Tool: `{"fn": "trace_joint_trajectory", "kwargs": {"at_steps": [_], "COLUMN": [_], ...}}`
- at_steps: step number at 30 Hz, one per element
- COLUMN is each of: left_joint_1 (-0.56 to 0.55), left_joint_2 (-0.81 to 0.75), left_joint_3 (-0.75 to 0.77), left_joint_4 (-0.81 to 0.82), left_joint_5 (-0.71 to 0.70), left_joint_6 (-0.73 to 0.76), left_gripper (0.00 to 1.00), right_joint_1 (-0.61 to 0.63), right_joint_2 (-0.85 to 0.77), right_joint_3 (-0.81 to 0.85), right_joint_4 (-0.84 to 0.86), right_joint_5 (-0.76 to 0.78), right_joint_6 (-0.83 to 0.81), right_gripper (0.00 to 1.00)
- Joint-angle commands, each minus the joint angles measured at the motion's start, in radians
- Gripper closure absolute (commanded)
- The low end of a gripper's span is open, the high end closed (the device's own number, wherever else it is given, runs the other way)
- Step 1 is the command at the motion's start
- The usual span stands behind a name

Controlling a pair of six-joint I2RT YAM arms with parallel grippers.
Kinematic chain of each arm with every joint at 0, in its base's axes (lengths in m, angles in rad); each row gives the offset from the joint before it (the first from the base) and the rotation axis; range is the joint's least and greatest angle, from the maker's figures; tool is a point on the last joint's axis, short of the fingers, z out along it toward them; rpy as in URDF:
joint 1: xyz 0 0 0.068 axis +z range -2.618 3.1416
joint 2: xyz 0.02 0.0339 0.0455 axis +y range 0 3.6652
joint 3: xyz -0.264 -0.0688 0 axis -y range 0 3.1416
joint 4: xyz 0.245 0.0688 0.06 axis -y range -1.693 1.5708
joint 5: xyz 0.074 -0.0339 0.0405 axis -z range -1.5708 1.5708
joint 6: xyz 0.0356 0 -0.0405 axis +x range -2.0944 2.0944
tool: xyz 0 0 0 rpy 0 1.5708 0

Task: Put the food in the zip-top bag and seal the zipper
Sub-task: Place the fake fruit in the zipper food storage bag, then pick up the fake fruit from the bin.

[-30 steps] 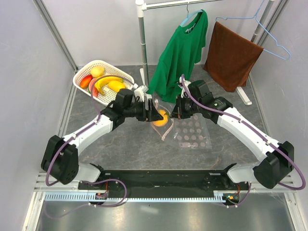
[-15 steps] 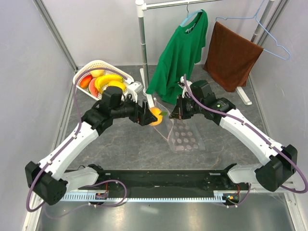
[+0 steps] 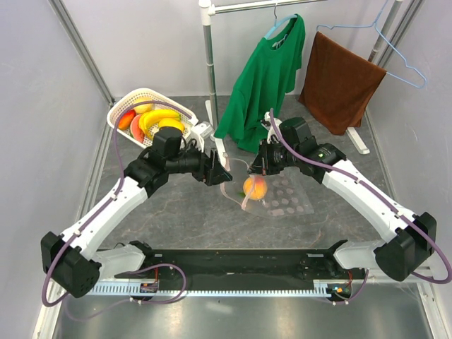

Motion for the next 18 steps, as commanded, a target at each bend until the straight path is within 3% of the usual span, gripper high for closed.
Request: {"fn": "trace_joint_trajectory", "kwargs": {"at_steps": [1,4,6,9,13,18], "left_joint_1": [0.018,0.138,0.250,0.372,0.546,0.615], "left_joint_2": [0.004,-0.022,-0.013,0.071,0.258,0.518], "left_joint_3": [-0.045,-0.073,-0.029,0.098,0.264,0.505], "left_joint_4": [0.047,0.104,0.077,-0.006,-0.065,-0.221], "left_joint_5": [0.042,0.079,0.016,-0.090,-0.095,-0.128], "left_joint_6": [-0.027,-0.088,-0.066,0.103,0.409,0.715], "left_gripper": [0.17,0.16,0.16,0.13,0.09,0.11], "right_joint_1": [-0.002,-0.002,-0.004,-0.007,-0.007,-0.007], "right_joint_2": [-0.016,-0.030,-0.038,-0.048,-0.044,-0.027], "right_joint_3": [0.008,0.023,0.068,0.132,0.128,0.106], "right_joint_4": [0.025,0.012,0.005,-0.001,-0.018,-0.020], "right_joint_5": [0.016,0.025,0.052,0.094,0.091,0.074], "right_joint_6": [-0.026,-0.043,-0.057,-0.089,-0.109,-0.107], "right_gripper": [1.00,1.00,1.00,1.00,1.00,1.00]}}
